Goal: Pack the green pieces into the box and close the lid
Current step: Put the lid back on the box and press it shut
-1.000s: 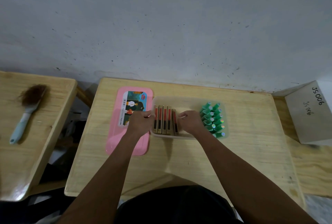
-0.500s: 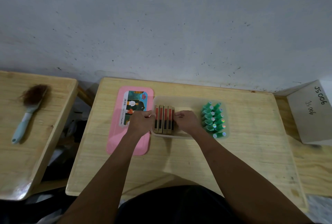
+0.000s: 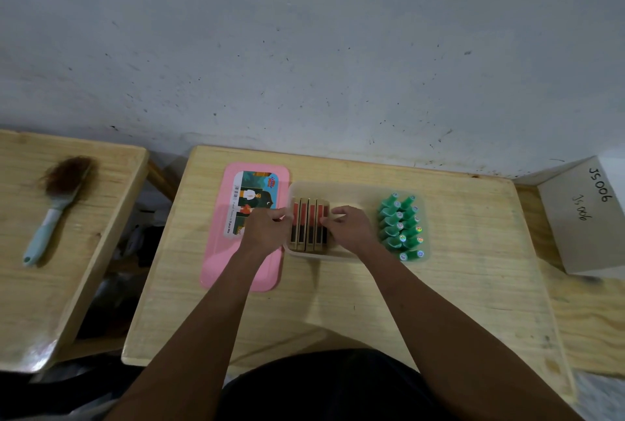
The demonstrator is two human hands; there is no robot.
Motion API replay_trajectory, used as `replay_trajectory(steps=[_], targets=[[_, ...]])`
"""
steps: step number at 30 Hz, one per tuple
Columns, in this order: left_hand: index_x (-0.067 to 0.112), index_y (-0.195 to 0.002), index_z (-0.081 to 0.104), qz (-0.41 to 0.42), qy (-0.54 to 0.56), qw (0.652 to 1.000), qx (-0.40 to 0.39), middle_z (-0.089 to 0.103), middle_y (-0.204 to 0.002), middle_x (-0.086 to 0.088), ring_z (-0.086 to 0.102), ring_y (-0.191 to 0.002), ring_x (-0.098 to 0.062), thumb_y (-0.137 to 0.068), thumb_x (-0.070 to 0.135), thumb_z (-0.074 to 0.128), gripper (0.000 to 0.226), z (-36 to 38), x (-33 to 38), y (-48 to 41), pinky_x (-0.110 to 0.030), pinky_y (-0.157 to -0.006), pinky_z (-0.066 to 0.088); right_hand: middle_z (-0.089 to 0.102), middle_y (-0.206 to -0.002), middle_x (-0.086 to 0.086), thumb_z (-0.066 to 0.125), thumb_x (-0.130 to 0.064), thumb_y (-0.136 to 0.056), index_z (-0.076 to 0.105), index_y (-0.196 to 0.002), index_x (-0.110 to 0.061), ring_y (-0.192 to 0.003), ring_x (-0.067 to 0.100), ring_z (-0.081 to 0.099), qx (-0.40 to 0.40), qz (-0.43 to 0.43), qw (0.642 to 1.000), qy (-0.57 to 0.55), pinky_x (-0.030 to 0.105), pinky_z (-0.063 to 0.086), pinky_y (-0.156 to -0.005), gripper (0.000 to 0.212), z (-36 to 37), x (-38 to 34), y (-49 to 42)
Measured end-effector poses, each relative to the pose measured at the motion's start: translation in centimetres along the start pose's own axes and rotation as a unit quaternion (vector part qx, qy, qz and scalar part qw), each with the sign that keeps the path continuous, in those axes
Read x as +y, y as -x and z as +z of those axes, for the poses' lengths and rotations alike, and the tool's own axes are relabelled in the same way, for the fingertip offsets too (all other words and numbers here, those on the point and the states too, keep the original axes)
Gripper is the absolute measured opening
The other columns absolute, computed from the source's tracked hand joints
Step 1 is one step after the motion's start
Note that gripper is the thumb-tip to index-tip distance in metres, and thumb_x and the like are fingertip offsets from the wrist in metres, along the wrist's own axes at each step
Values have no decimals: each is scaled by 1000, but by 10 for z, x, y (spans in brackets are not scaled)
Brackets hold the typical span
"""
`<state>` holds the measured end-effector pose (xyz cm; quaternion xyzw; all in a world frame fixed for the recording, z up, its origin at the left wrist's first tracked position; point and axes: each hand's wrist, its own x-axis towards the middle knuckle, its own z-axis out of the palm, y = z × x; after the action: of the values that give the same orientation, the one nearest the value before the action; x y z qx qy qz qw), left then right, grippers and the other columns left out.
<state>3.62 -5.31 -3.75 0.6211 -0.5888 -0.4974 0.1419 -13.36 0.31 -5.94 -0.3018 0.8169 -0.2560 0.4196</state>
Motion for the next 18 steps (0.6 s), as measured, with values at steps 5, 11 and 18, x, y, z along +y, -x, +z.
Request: replay_trajectory(steps=[5, 11, 18], targets=[[7, -128, 60, 13, 18, 1000, -3, 67, -111, -11, 62, -105, -26, -91, 24, 61, 41, -3, -2, 1, -46, -91, 54, 64, -97, -5, 64, -38, -90, 67, -114, -19, -84, 9, 59, -10, -74, 995, 63, 26, 44, -75, 31, -12, -6, 23], [11, -124, 60, 9, -130, 976, 172, 59, -119, -16, 52, -112, -31, -90, 42, 57, 46, -25, -45, 5, -39, -92, 46, 71, -92, -13, 67, -47, -85, 75, -96, -27, -84, 0, 62, -160, -191, 961, 123, 24, 48, -76, 24, -11, 1, 47], [11, -132, 39, -105, -221, 953, 175, 45, -126, -18, 44, -119, -35, -81, 41, 68, 66, -32, -70, 17, -46, -91, 46, 70, -86, -16, 70, -50, -81, 74, -90, -34, -79, -1, 61, -152, -216, 946, 186, 27, 51, -74, 19, -7, 4, 51]])
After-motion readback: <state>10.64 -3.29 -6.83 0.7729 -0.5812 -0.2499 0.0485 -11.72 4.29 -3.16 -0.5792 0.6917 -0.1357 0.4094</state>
